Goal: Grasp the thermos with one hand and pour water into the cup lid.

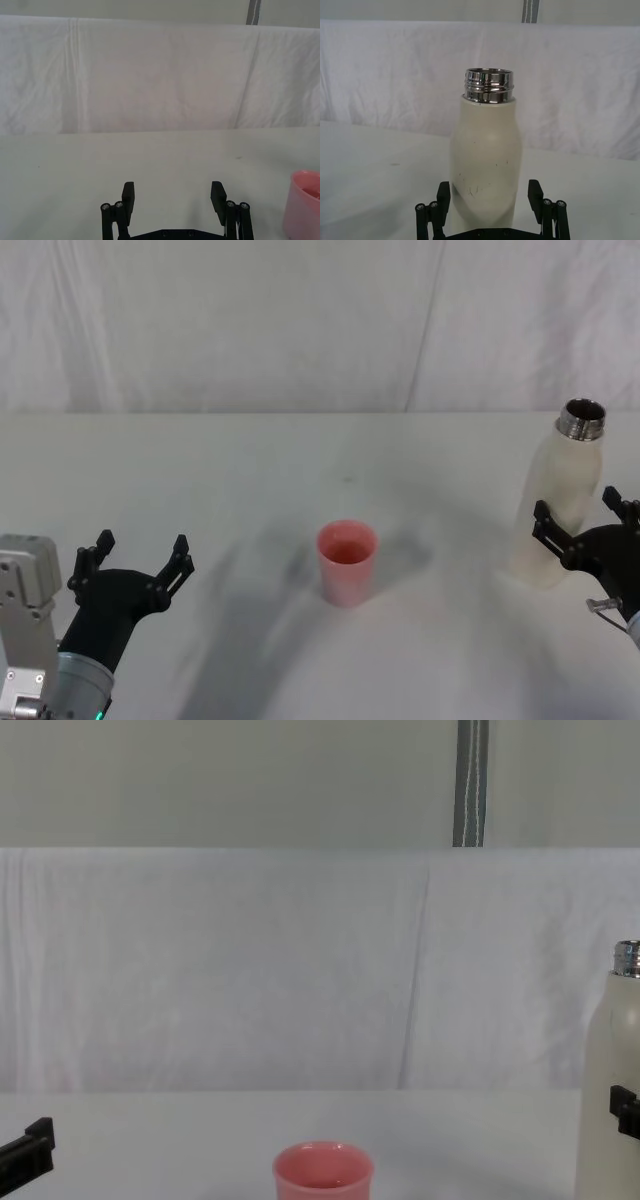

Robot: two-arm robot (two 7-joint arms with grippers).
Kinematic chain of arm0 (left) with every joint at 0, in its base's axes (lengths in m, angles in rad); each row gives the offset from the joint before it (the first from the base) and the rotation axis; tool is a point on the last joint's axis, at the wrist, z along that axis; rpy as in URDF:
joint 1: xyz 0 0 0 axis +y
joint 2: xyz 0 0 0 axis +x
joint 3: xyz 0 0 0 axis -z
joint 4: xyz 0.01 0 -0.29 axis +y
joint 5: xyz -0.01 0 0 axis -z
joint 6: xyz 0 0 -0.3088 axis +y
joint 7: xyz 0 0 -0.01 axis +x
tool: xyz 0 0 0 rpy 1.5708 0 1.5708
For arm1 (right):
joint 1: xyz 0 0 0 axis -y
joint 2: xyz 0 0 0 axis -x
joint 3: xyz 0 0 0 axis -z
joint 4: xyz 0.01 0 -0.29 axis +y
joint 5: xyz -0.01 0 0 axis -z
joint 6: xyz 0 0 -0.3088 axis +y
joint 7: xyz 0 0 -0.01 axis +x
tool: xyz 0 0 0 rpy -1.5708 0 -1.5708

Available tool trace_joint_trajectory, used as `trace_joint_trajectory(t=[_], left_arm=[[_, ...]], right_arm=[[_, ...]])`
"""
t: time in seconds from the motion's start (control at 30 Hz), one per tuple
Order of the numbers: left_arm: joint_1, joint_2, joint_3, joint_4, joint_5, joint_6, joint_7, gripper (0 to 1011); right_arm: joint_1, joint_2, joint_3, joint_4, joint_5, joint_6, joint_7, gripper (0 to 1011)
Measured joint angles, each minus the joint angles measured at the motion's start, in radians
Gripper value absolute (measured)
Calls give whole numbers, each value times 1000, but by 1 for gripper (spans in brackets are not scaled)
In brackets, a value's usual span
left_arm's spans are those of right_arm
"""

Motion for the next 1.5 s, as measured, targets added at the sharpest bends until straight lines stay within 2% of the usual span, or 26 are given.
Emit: trace_joint_trajectory(t=[0.37,0.63,1.0,1.5], left_arm=[[0,0,0,0,0,0,0,1001],[0,0,0,0,0,0,0,1001],[0,0,0,0,0,0,0,1001],[0,0,0,0,0,0,0,1001]], right_arm=[[-49,8,2,-38,15,-15,19,1001],[-88,13,-15,-56,38,-51,45,1001],[-112,20,-55,-58,40,-73,63,1001],[-126,19,-71,-41,35,-80,52,1001]])
